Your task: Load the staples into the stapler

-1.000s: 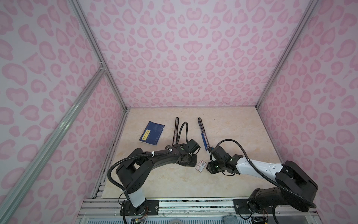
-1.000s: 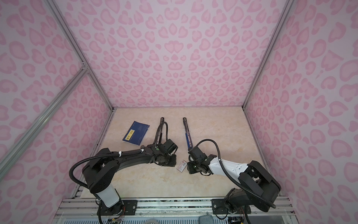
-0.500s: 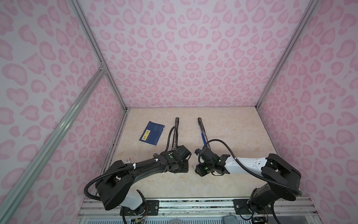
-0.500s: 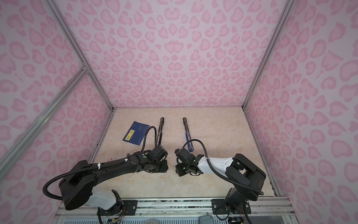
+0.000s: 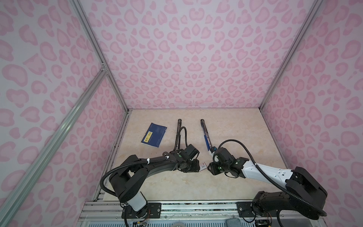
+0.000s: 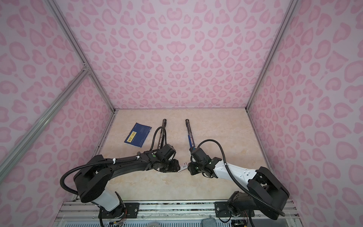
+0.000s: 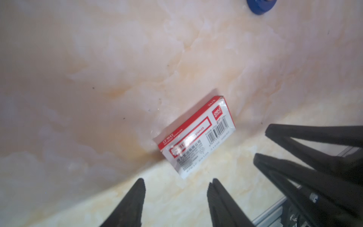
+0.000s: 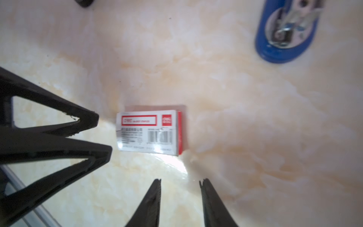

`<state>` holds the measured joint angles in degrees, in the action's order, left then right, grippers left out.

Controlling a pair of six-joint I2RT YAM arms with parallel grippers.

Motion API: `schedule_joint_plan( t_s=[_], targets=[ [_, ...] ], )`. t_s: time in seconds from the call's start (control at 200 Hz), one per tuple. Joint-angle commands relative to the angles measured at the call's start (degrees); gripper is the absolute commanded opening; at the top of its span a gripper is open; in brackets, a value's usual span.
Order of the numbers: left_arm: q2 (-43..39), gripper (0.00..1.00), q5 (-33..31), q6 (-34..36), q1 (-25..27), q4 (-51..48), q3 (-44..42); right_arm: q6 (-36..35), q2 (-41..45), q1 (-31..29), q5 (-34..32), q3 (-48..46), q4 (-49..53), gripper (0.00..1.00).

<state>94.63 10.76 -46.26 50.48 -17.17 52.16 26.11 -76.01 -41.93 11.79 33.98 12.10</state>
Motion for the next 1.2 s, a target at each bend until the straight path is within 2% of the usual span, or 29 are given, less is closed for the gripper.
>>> schedule_joint_plan(
  t_s=[0.0, 0.15, 0.375, 0.63, 0.7, 0.82, 0.945, 1.195],
  targets=[
    [2.31, 0.55, 2.07, 0.65, 0.04, 0.47, 1.66, -0.35, 0.9, 1.77, -0.85, -0.99, 0.73, 0.37],
    [3.74, 0.48, 1.09, 0.43, 0.07, 0.73, 2.11, -0.37, 0.12, 2.21, -0.72, -1.11, -0.2, 0.37],
    [5.99, 0.23, -0.12, 0.66, -0.1, 1.16, 2.87, 0.17, -2.34, 2.21, -0.46, -0.84, -1.54, 0.36],
    [4.29, 0.09, -1.09, 1.13, -1.09, 0.7, 2.28, 0.87, -3.19, 2.21, -0.39, -0.77, -2.47, 0.35],
    [3.62, 0.11, -1.49, 1.52, -1.3, 0.08, 2.25, 0.92, -3.78, 2.16, -0.04, -0.42, -2.6, 0.35],
    [2.91, 0.28, -1.28, 1.61, -1.33, -0.11, 2.24, 1.4, -4.3, 2.21, 0.48, -0.23, -3.13, 0.35],
    [3.08, 0.35, -0.19, 1.64, -1.34, 0.92, 2.64, 1.65, -4.34, 2.12, 0.72, -0.14, -3.31, 0.35],
    [5.42, 0.34, 2.38, 1.55, -1.8, 3.43, 3.43, 1.67, -4.75, 1.99, 0.95, 0.34, -2.98, 0.35]
  ],
)
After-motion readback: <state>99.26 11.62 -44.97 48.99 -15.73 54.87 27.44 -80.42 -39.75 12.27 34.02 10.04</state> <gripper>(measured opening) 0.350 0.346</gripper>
